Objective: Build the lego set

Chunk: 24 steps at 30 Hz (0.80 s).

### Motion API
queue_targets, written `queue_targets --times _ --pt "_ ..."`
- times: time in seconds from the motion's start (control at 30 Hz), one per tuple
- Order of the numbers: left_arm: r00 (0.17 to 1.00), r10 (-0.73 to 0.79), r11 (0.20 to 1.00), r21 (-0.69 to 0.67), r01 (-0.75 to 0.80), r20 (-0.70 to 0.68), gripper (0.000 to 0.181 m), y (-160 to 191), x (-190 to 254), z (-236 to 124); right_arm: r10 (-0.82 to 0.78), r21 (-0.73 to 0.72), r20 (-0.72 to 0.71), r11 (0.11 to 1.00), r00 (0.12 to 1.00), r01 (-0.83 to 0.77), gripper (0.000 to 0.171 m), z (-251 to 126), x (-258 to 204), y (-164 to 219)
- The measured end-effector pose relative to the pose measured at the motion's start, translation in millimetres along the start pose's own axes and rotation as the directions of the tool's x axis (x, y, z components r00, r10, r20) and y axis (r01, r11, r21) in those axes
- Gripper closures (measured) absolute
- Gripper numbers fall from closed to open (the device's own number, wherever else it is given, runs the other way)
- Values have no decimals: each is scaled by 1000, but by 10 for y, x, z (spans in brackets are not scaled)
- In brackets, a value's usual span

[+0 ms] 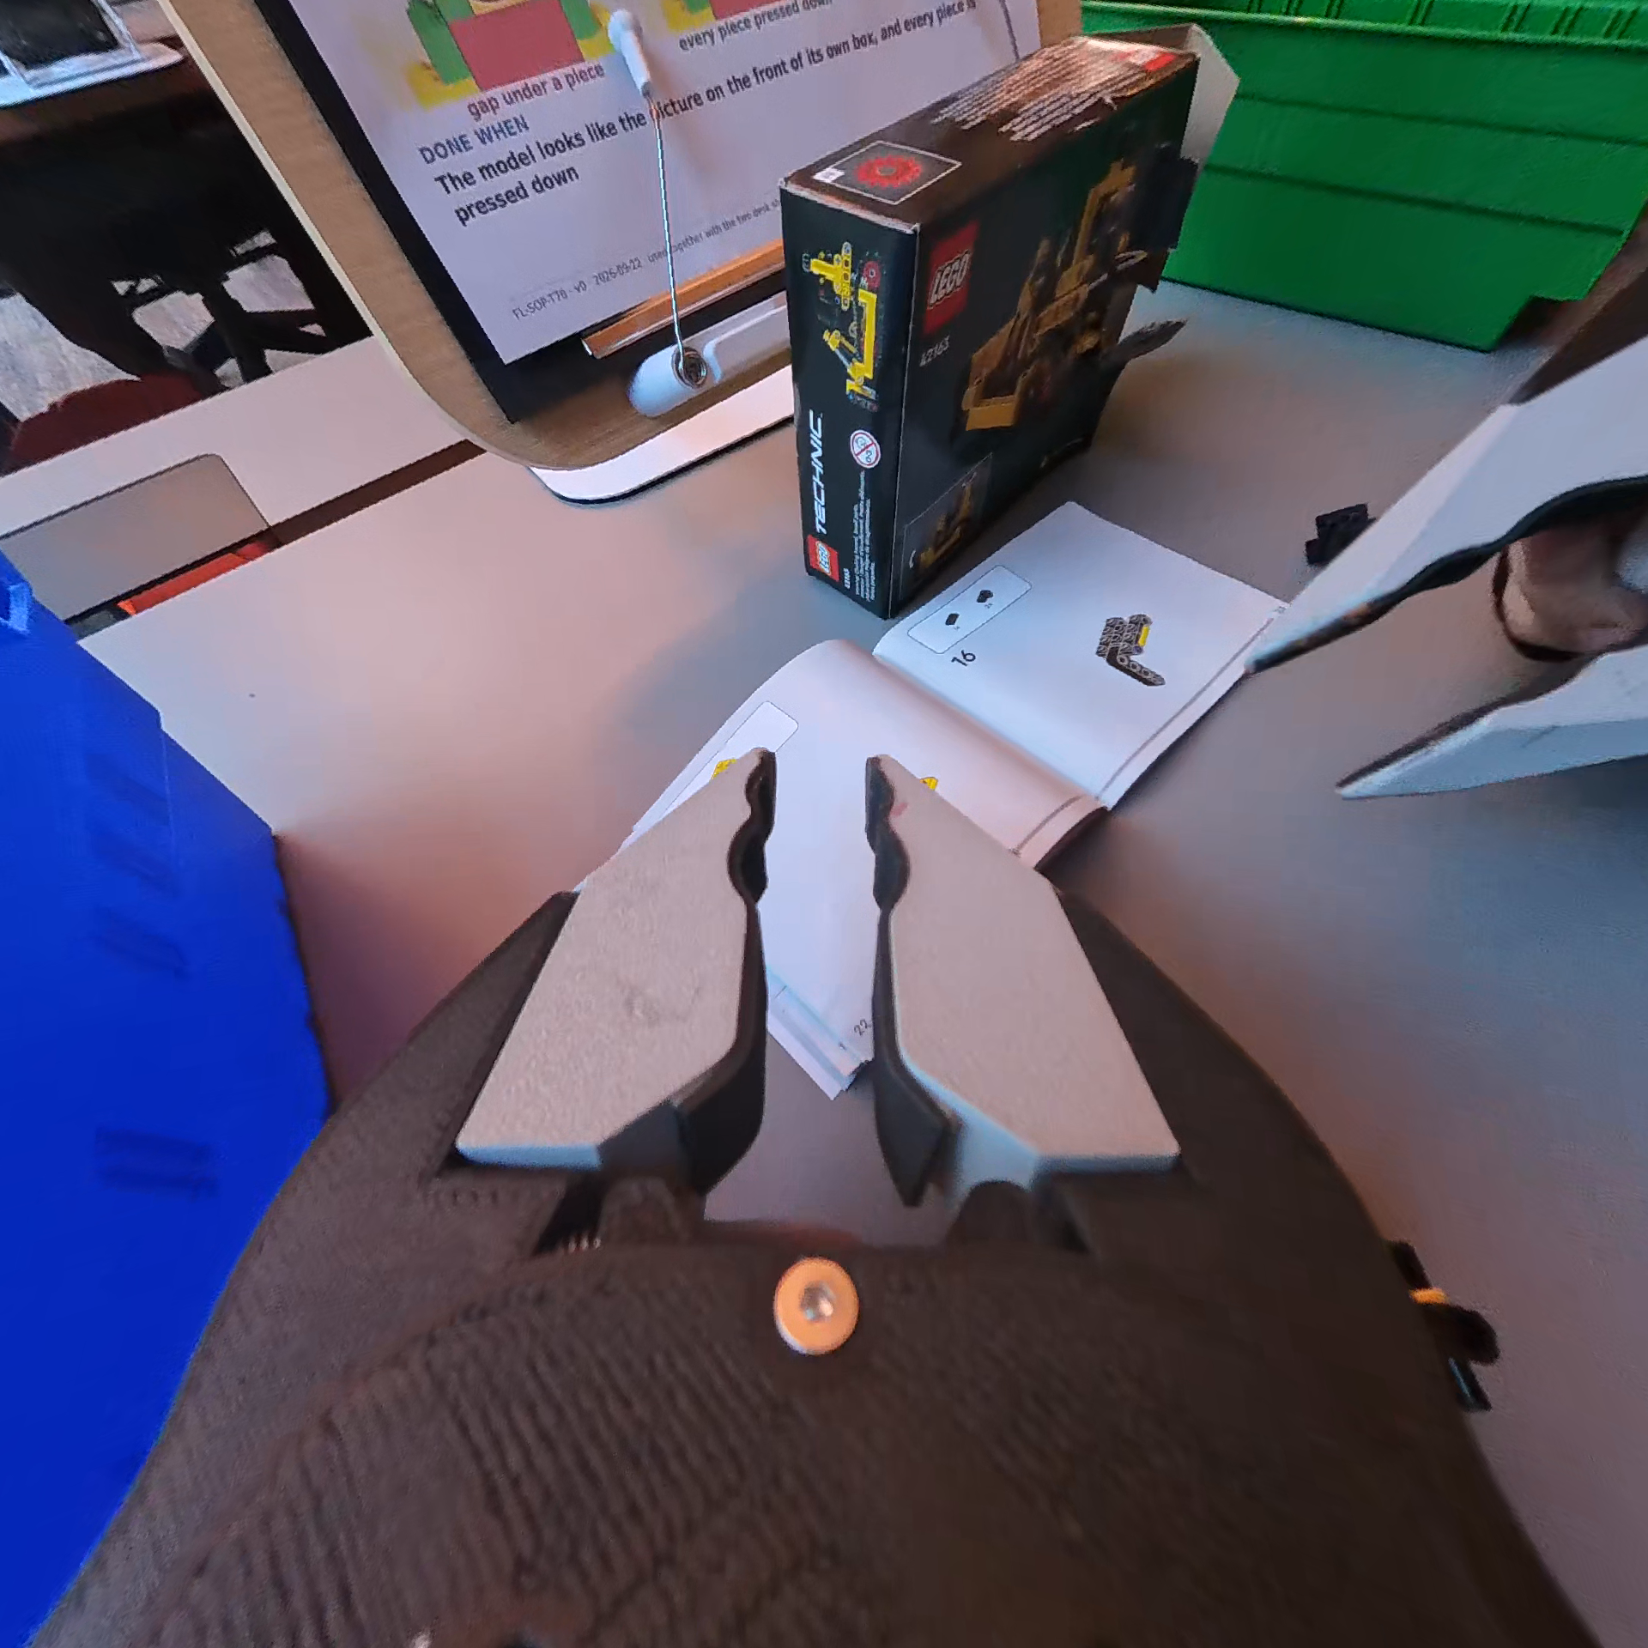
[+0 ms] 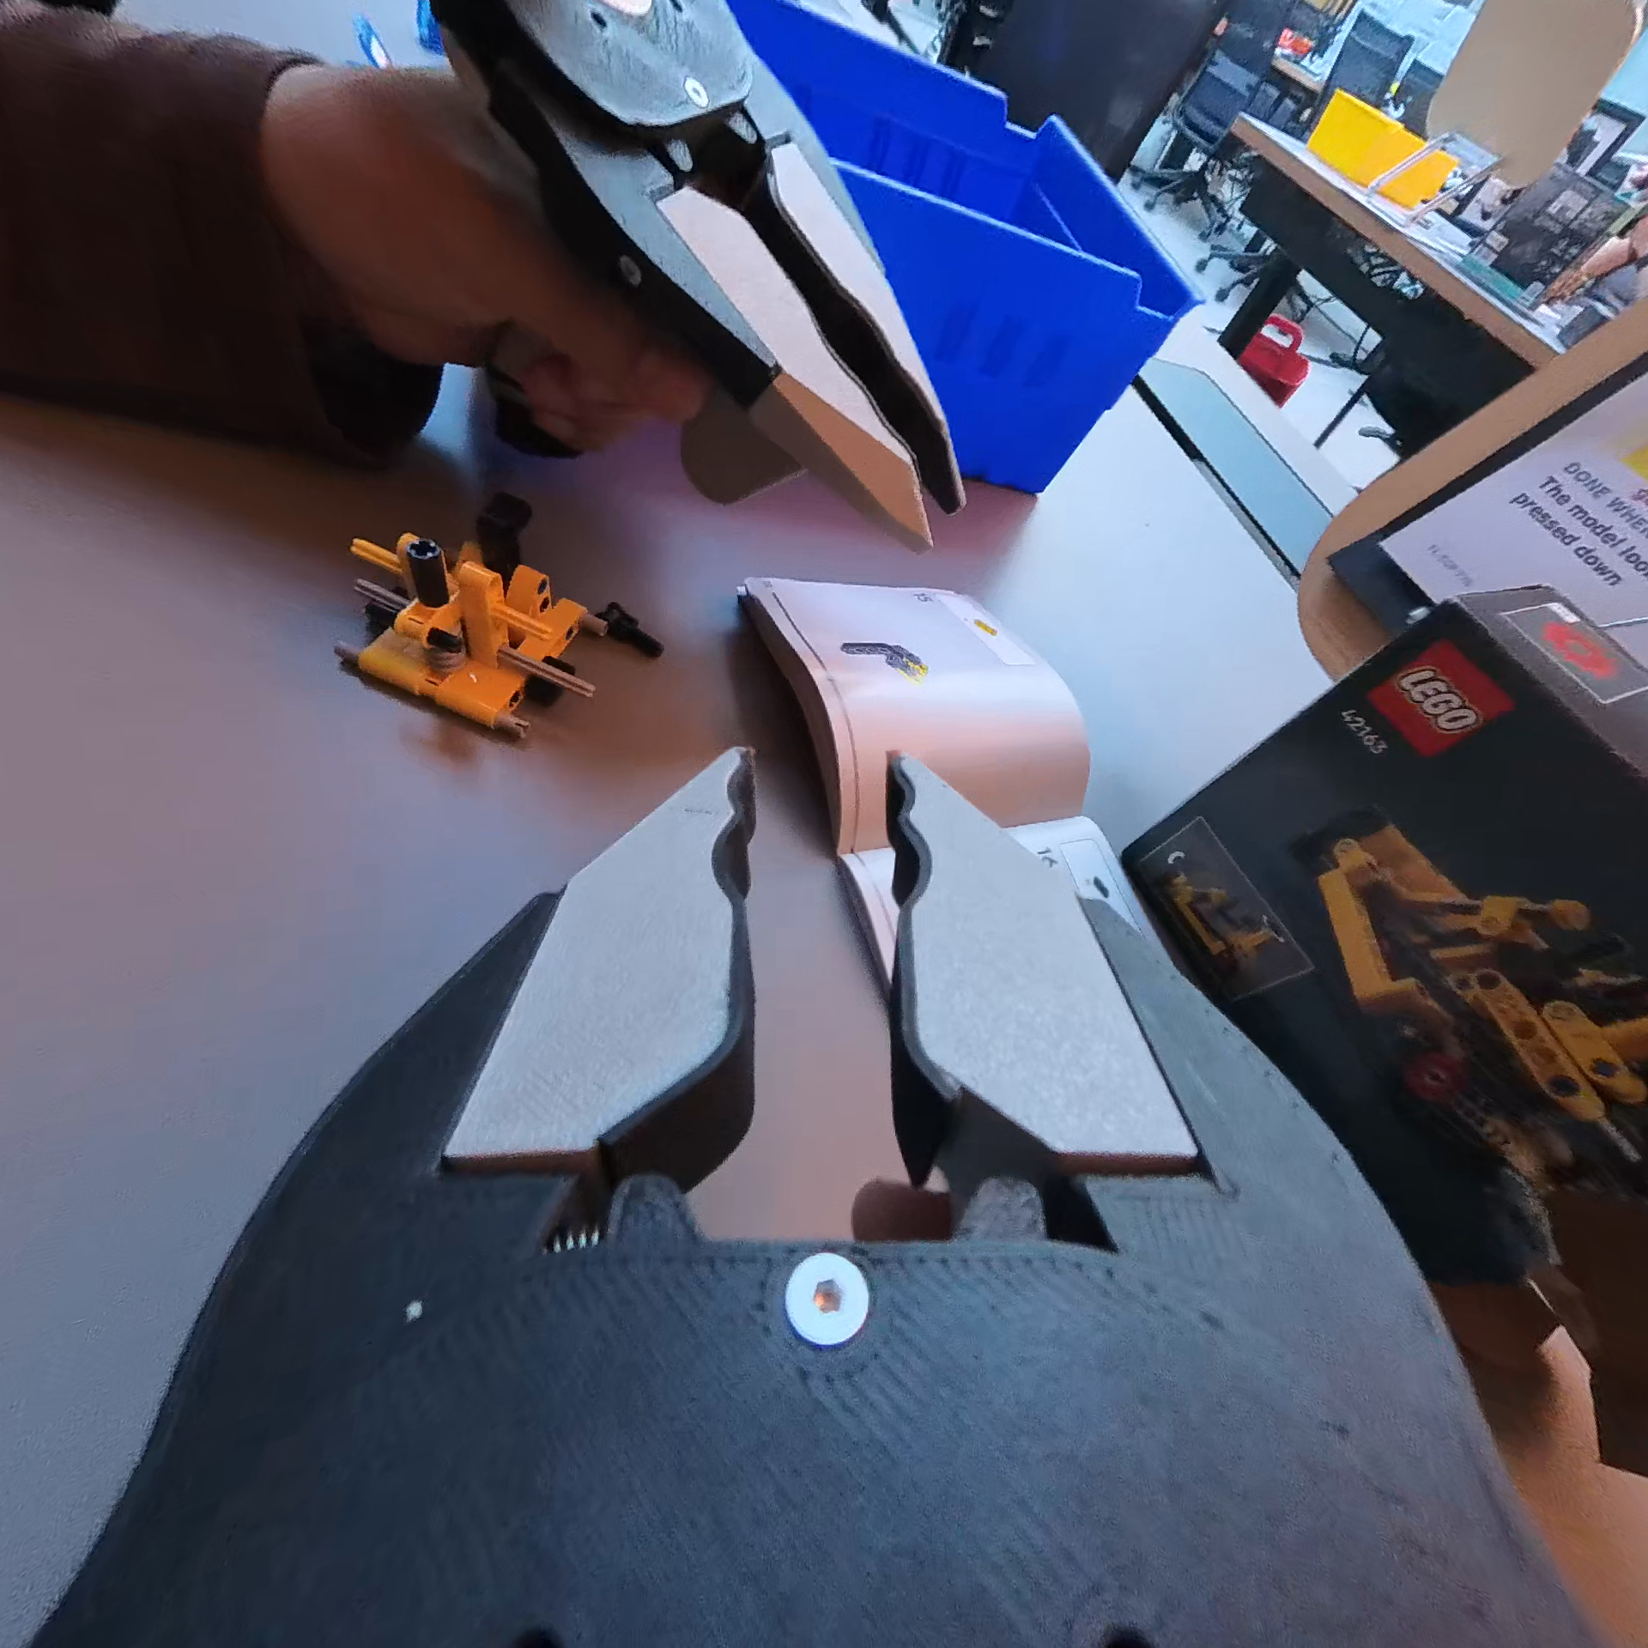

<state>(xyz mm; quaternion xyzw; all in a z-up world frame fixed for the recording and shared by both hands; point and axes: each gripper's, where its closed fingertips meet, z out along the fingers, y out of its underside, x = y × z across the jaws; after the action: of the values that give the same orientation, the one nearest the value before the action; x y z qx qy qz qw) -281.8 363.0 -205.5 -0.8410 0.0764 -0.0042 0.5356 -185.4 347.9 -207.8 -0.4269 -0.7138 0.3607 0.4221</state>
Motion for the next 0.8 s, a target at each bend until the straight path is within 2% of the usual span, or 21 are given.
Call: queue_targets --times 0.03,0.57,0.8 --pt "1000 3 1000 0 -3 3 164 1 -1 2 -7 -9 1 1000 1000 7 145 15 -8 17" --pt "998 28 999 42 -30 48 165 -78 -50 -42 -14 -42 3 999 1000 14 149 50 -4 97" --pt "992 -10 988 152 -10 129 165 -256 -213 -171 -12 -31 -9 999 1000 11 149 32 24 80"
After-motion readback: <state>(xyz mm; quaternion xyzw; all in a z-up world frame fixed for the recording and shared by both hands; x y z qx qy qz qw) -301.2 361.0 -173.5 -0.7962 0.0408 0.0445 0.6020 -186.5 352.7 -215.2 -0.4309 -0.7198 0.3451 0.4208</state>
